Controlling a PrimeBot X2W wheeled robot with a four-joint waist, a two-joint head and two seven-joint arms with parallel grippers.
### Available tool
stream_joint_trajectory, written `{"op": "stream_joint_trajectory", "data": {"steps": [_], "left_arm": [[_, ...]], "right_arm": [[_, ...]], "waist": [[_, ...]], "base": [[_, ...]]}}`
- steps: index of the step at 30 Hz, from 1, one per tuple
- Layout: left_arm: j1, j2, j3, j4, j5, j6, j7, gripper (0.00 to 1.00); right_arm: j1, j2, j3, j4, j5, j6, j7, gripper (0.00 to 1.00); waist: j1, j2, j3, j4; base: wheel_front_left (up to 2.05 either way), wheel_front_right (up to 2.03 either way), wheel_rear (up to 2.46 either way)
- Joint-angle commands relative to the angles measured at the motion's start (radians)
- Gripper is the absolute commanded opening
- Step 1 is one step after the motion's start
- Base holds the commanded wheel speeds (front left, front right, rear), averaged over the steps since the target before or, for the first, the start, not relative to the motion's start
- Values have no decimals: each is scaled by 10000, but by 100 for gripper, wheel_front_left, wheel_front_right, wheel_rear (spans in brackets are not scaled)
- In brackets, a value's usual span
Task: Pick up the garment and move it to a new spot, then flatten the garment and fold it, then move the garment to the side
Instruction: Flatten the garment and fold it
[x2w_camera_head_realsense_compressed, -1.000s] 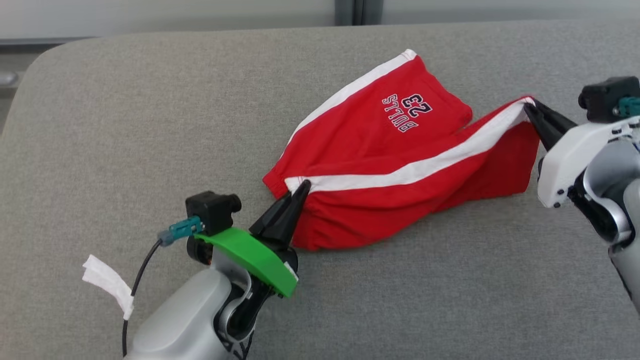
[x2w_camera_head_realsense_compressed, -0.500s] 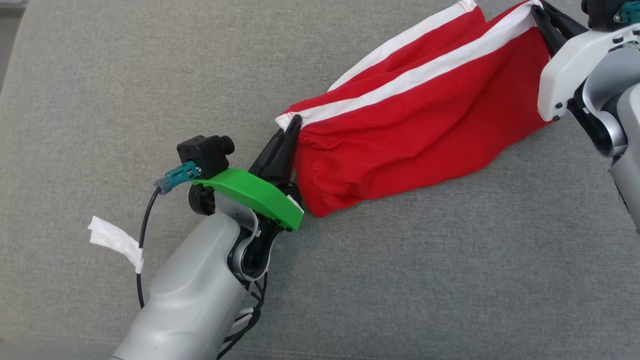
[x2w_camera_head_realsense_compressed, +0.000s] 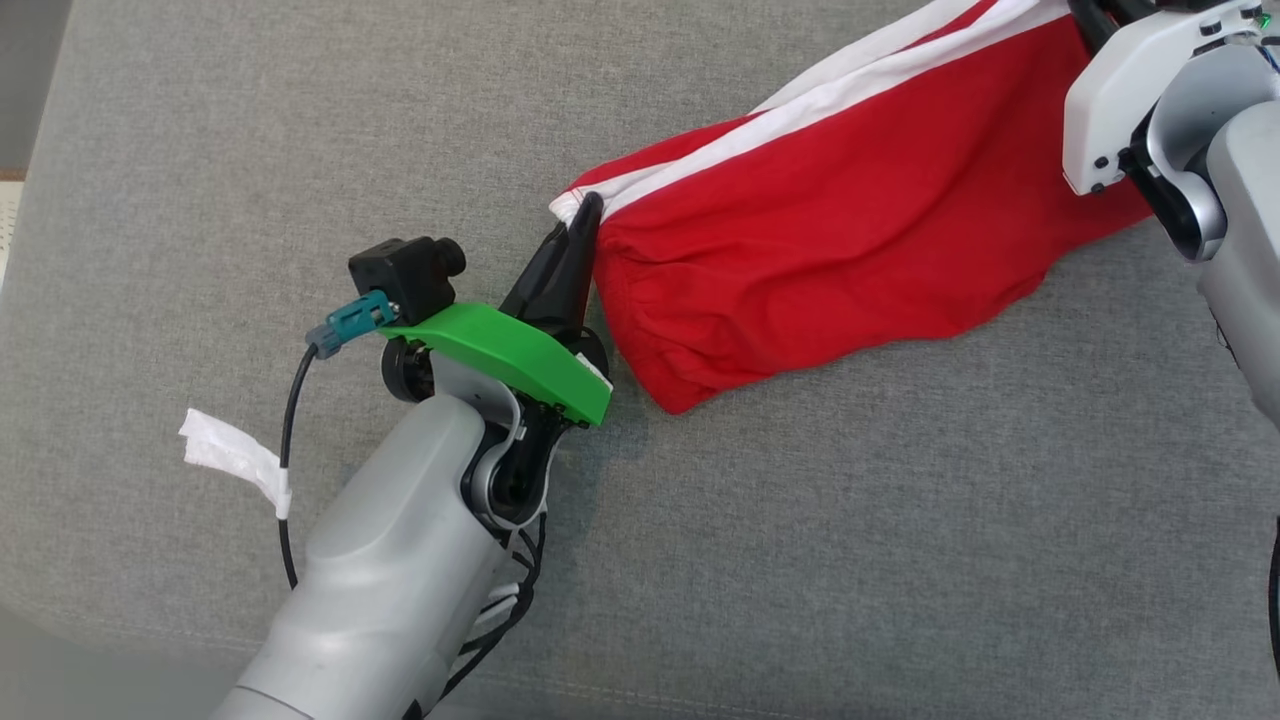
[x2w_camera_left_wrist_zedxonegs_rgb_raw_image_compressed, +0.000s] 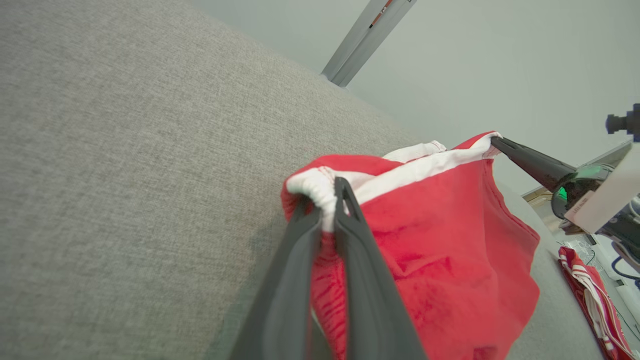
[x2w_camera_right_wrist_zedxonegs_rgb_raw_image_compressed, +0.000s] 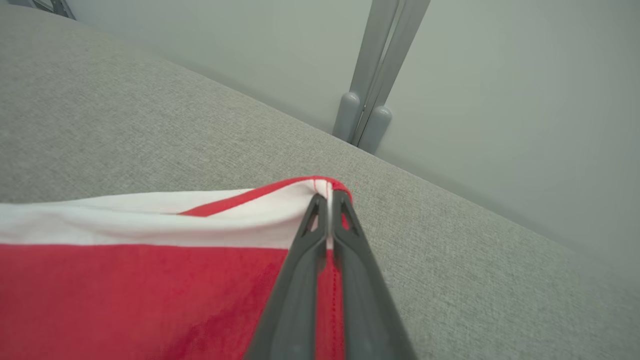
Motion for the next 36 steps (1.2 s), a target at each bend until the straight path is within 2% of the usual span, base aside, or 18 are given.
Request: {"op": "stream_joint_trajectory", "data": {"steps": [1,2,3,4,8,10,23,29,36], "left_arm": [[-176,7,-71,-25,-26,-50,-27,0],[-212,4,-171,-68,-175,-57,-25,18],[-233,2,-297,-51,-312,-62,-26,57],[-260,4,-382,-40,-408,-66,-26,100],[-376,9,-668,-7,-755,-61,-26,100],[-288,21,-470,-68,-940,-62,-26,100],[854,107,-578,236,-399,-75,-27,100],[1614,425,329,-264,536,-77,-29,100],[2963,558,2501,-2014,2973,-57,-27,100]], "right_arm": [[-228,33,66,187,110,-17,-129,0],[-311,85,129,349,168,-17,-190,0],[-384,129,211,497,200,-17,-239,28],[-430,151,263,606,222,-17,-287,100],[-670,275,492,1037,369,-17,-578,100],[-707,333,598,1159,514,-16,-784,100],[54,0,1301,1494,1835,-16,-1273,100],[415,-73,1400,1673,2413,-16,-1227,100],[697,-256,1359,1869,3084,-17,-899,100]], "waist": [[-1,0,93,51],[-1,0,117,54],[-1,0,128,52],[-1,0,134,50],[-1,0,94,53],[-1,0,14,58],[-1,0,-1096,4],[-1,0,-1524,91],[-1,0,-1572,279]], "base": [[0,0,0],[0,0,0],[0,0,0],[0,0,0],[0,0,0],[0,0,0],[0,0,0],[0,0,0],[0,0,0]]}}
